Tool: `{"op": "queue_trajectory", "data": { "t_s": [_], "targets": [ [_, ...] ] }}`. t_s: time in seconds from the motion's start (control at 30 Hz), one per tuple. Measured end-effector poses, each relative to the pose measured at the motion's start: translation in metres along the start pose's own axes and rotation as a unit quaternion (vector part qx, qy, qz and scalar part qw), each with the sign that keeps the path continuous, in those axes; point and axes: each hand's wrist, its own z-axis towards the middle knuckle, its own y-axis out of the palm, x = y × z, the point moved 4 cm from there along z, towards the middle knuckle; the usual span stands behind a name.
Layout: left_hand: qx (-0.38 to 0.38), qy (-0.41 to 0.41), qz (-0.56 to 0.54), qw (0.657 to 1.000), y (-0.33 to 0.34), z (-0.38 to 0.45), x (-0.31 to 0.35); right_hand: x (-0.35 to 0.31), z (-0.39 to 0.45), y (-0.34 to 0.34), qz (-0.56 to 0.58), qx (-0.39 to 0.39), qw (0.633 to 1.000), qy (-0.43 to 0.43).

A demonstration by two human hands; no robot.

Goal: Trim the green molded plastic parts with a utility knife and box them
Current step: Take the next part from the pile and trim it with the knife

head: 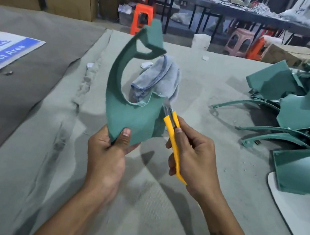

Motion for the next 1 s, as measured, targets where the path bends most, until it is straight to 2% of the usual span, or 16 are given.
{"op": "queue_trajectory", "data": {
  "t_s": [0.1, 0.2, 0.27, 0.37, 0.43, 0.57, 0.8, 0.9, 1.0],
  "targets": [
    [0.015, 0.000, 0.008, 1.000, -0.005, 0.005, 0.001, 0.003, 0.005, -0.009, -0.013, -0.039, 0.998, 0.049],
    [0.033, 0.003, 0.000, 0.999, -0.011, 0.011, 0.001, 0.000, 0.009, -0.022, -0.048, 0.008, 0.998, 0.027],
    [0.035, 0.009, 0.000, 0.999, -0.013, 0.015, 0.000, -0.003, 0.009, -0.022, -0.014, 0.021, 1.000, 0.009],
    [0.024, 0.017, 0.008, 1.000, -0.012, 0.015, -0.002, -0.007, 0.003, -0.007, 0.027, -0.035, 0.999, -0.006],
    [0.024, 0.022, 0.020, 0.999, -0.014, 0.016, -0.004, -0.005, 0.004, -0.007, 0.006, -0.050, 0.999, 0.003],
    [0.043, 0.046, 0.072, 0.995, -0.024, 0.025, -0.005, -0.002, 0.011, -0.029, -0.051, -0.021, 0.997, 0.046],
    [0.007, 0.045, 0.050, 0.998, -0.029, 0.036, -0.008, -0.005, 0.009, -0.025, 0.125, -0.080, 0.987, 0.059],
    [-0.058, 0.047, 0.035, 0.997, -0.019, 0.032, -0.003, -0.002, 0.005, -0.013, 0.143, -0.105, 0.978, 0.108],
    [-0.076, 0.063, 0.028, 0.995, -0.012, 0.025, 0.002, 0.001, 0.003, -0.001, 0.160, -0.119, 0.974, 0.110]
  ]
}}
